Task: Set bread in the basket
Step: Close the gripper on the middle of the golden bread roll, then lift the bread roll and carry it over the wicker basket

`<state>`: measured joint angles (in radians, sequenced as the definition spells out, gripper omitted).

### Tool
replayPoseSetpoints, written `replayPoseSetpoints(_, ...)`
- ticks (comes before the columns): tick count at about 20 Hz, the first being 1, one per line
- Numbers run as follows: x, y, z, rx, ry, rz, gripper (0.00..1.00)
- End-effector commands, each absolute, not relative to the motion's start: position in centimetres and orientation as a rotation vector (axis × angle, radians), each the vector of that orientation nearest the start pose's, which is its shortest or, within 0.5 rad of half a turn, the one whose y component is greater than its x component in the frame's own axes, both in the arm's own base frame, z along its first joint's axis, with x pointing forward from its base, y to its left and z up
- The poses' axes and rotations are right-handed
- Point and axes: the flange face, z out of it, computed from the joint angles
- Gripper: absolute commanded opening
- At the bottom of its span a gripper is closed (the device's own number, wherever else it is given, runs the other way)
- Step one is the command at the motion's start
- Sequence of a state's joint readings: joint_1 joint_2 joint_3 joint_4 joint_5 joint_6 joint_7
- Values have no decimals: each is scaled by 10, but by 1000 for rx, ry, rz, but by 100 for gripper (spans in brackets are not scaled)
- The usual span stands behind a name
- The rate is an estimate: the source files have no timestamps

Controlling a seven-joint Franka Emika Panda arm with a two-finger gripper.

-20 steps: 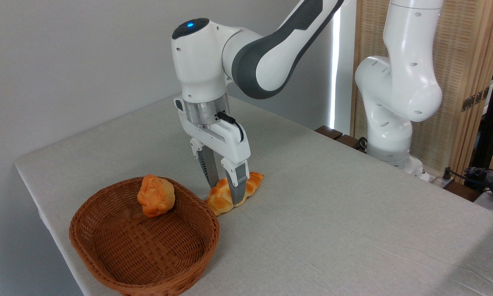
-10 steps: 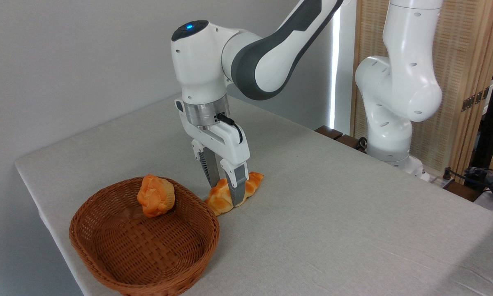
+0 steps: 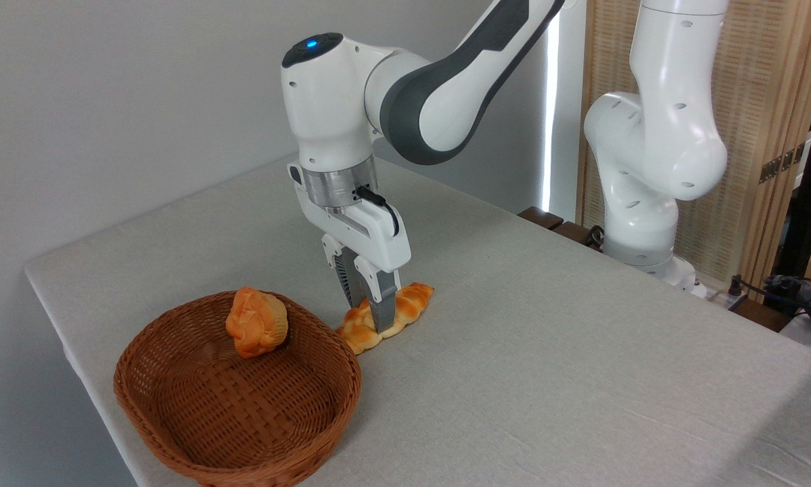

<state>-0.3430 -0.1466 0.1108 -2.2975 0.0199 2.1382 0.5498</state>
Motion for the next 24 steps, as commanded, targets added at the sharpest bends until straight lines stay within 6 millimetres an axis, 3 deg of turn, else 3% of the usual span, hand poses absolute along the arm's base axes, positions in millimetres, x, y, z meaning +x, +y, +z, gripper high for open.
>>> replayPoseSetpoints(1,476,-111,411,-2877,1244,6,44)
replayPoseSetpoints(6,471,-113,414,-2875,1255,48,44)
replayPoseSetpoints(12,470,-135,443,-2844,1315,116,44)
replayPoseSetpoints(20,494,-155,524,-2866,1318,-147,45)
replayPoseSetpoints(24,499,-152,536,-2875,1302,-195,46)
